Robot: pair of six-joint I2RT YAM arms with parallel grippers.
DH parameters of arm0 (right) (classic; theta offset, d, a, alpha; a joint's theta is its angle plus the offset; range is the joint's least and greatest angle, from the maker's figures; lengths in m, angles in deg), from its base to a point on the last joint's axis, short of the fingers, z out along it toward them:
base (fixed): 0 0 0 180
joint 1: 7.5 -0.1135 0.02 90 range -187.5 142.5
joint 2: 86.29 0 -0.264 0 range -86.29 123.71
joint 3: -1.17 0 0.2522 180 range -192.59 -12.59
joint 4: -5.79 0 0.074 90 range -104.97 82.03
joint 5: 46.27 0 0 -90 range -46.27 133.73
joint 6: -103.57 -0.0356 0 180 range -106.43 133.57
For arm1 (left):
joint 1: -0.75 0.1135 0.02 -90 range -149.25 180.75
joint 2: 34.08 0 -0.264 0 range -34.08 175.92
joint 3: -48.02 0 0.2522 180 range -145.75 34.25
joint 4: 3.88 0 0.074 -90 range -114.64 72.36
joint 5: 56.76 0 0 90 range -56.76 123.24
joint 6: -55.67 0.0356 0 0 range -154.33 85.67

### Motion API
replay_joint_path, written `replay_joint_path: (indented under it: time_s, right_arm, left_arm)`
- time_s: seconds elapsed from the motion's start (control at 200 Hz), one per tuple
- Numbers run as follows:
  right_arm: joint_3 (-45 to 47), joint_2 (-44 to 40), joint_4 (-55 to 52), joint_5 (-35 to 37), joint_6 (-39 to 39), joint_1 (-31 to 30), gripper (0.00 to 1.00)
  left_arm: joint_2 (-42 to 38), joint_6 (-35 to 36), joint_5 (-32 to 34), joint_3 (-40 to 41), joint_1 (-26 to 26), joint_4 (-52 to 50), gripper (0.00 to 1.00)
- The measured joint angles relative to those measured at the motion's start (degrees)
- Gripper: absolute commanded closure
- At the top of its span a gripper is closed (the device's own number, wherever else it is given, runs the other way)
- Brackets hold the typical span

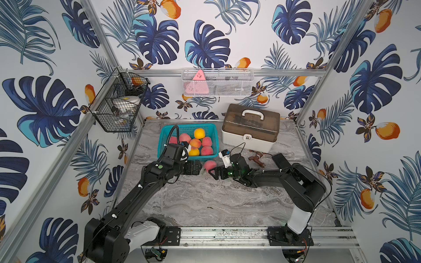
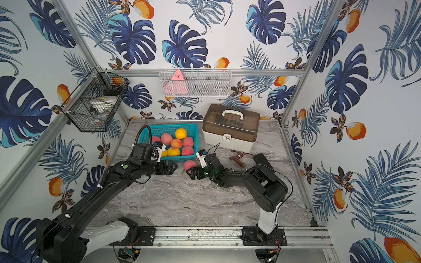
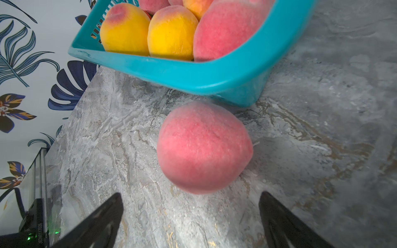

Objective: Put the peaches into the basket
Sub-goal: Pick up the peach from the center of the board.

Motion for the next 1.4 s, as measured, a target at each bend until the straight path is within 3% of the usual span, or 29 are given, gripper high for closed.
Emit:
replay_joint_path:
  time_s: [0.696, 1.066, 1.401]
  right_arm:
    - [-3.0, 6.4, 5.3, 0.2, -2.6, 0.0, 0.05]
    - [-4.1, 9.2, 7.8, -1.0, -4.1, 0.5, 0.17]
    - [-1.8, 8.5, 10.4, -1.4, -5.3, 1.4, 0.22]
  left_arm:
    - [-1.5, -2.5, 0.0, 1.9, 0.7, 2.6, 0.02]
    - [-1.0, -2.7, -0.6, 1.9, 0.9, 3.4, 0.02]
    - [-0.2, -2.7, -0.9, 1.9, 1.0, 4.2, 0.02]
